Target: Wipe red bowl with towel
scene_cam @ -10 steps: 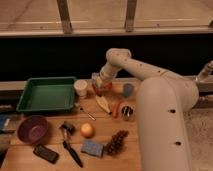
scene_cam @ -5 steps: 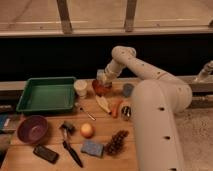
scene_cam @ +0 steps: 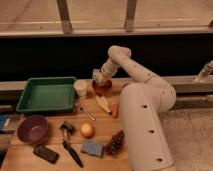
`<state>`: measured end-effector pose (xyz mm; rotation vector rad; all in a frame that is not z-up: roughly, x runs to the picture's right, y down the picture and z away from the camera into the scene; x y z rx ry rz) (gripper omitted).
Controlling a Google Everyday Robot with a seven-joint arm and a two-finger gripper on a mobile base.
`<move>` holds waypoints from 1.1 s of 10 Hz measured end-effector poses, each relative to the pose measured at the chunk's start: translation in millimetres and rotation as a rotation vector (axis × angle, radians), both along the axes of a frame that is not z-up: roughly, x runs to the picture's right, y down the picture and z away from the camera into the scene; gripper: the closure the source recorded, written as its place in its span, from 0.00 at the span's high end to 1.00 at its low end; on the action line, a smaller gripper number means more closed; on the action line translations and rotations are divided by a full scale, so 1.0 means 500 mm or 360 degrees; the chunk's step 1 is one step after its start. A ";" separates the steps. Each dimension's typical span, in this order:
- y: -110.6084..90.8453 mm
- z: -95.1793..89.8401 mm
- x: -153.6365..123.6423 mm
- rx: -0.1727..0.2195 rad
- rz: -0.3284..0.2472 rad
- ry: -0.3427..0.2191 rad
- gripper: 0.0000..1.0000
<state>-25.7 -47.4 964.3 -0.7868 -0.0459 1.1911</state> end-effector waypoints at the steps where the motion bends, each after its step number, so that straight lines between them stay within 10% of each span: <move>1: 0.011 -0.016 -0.013 -0.0002 -0.0022 -0.0024 0.00; 5: 0.079 -0.092 -0.013 -0.0055 -0.0122 -0.0039 0.00; 11: 0.051 -0.009 0.081 -0.0106 -0.0068 0.0139 0.00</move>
